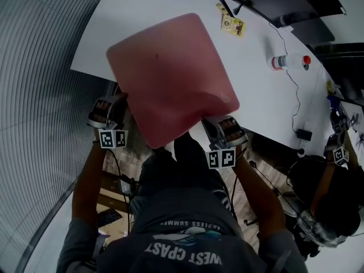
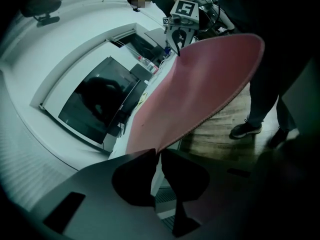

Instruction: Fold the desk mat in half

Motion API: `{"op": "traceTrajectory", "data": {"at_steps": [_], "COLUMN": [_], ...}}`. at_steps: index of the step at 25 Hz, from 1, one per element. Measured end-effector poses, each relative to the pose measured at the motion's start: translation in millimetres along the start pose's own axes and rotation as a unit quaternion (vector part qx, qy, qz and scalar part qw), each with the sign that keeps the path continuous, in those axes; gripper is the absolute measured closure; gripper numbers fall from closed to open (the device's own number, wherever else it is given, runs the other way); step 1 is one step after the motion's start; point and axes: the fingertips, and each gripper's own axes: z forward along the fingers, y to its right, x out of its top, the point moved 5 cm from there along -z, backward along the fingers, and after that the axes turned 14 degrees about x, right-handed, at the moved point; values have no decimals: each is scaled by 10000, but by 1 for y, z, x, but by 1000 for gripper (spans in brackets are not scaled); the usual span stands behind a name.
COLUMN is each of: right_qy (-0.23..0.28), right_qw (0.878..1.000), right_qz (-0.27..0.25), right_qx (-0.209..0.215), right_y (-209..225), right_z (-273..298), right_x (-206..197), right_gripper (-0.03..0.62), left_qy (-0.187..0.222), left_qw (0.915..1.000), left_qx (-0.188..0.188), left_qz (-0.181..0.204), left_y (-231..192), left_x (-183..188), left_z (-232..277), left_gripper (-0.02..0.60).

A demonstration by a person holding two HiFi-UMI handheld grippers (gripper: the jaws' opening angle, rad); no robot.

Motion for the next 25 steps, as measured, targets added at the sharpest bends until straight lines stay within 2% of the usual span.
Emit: {"op": "traceTrajectory", "data": {"at_steps": [11, 17, 25], "right_qy": [232, 268, 225], "right_qw": [9971, 9917, 9853], "right_qz": [622, 1116, 1512], "right_qx": [-381, -582, -761], "right_y": [45, 71, 103], "right_z": [-10, -12, -9], "right_x": [-1, -9, -24], "right_gripper": [553, 553, 553], "left_qy": [-12, -11, -84], "left_qw": [9995, 9988, 9981], "left_qx": [193, 253, 271], "left_qz": [-238, -408, -546], "left_y": [-39, -58, -82], "left_x": [20, 26, 28], "left_z": [9, 20, 44], "left_gripper": [540, 540, 540]}}
